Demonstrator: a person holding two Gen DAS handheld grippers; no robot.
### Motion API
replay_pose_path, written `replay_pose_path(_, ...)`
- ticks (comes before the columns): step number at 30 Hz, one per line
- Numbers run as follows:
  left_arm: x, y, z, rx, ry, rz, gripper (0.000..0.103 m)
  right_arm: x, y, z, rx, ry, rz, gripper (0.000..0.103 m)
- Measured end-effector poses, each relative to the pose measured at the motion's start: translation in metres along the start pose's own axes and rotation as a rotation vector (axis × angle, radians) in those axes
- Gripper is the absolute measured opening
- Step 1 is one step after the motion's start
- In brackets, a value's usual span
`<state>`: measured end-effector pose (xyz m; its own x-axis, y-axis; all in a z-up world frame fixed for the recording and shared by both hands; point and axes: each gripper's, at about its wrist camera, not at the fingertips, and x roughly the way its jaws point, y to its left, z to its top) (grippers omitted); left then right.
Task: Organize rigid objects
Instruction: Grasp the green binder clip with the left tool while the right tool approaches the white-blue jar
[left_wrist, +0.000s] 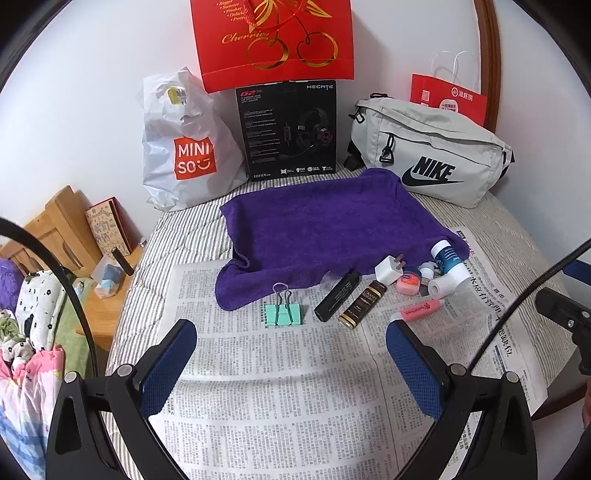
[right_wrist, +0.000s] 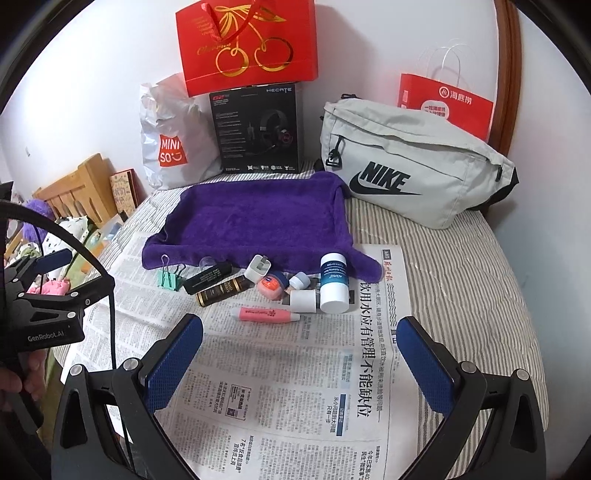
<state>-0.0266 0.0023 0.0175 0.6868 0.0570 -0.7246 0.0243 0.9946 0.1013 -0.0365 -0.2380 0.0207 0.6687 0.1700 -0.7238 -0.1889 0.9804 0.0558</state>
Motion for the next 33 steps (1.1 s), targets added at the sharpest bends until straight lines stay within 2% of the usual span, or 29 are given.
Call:
replay_pose_path(5,0.029,0.012,-0.005,-0.029,0.048,0.040,0.103,0.007,-0.006,-0.005,-0.001,0.011,-0.014,0.103)
replay_pose_path(11,0.080,0.024,-0.015,-0.045,0.129,0.032,0.103,0.024,-0.017,-0.018,0.030,0.049,-0.004,0.103)
replay_pose_path(17,0.116,0.028,-0.022,-0.048,0.129,0.006,0.103,0.044,-0.027,-0.031,0.042,0.078,-0.030,0.103)
replay_pose_path(22,0.143,0.030,-0.025,-0.051,0.156,-0.018,0.100,0.063,-0.029,-0.039,0.034,0.144,-0.034,0.103)
replay_pose_path(26,0.158,0.034,-0.027,-0.063,0.166,-0.038,0.087,0.072,-0.027,-0.040,0.016,0.162,-0.056,0.103)
replay_pose_path(30,0.161,0.034,-0.025,-0.055,0.145,-0.065,0.081,0.080,-0.028,-0.038,0.036,0.168,-0.035,0.103)
replay_pose_path(32,0.161,0.032,-0.023,-0.048,0.125,-0.073,0.068,0.085,-0.027,-0.037,0.039,0.175,-0.028,0.103)
replay_pose_path(33,0.162,0.031,-0.023,-0.050,0.117,-0.080,0.067,0.088,-0.027,-0.036,0.039,0.177,-0.026,0.103)
